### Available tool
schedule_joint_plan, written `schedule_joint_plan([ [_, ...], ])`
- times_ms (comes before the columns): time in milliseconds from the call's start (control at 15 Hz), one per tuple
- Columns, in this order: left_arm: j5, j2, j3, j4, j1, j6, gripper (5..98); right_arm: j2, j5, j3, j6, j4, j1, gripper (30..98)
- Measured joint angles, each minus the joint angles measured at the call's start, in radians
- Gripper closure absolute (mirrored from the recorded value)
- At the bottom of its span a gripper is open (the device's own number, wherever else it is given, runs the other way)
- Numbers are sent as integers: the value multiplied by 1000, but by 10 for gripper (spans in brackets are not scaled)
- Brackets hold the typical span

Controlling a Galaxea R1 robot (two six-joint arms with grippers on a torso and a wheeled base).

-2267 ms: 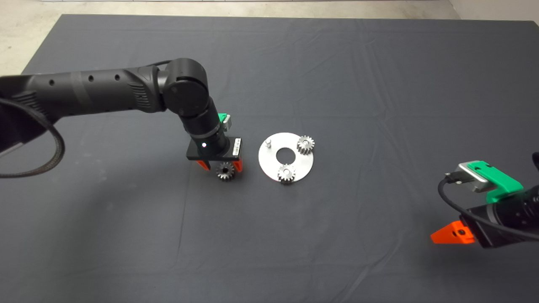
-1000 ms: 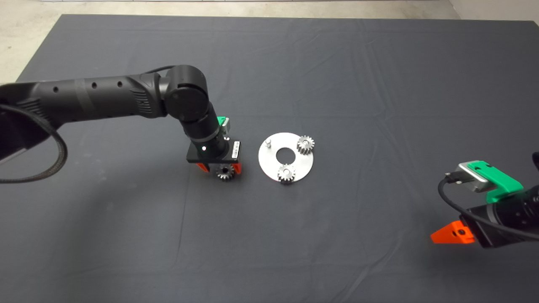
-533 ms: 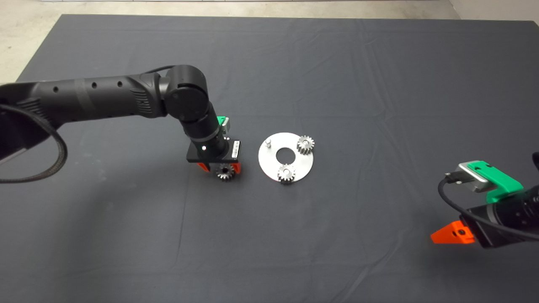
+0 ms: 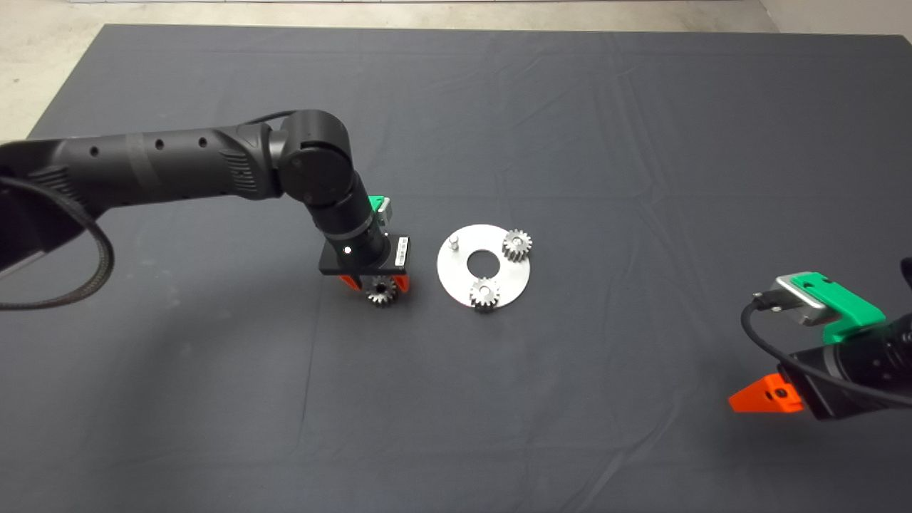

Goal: Remove an incorrectly installed larger gear and replace it with the correct smaller gear

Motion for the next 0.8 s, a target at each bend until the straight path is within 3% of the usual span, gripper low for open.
schedule_joint_plan([
  [800,0,0,-2,0,0,0,498,0,0,-1,0,0,0,307],
])
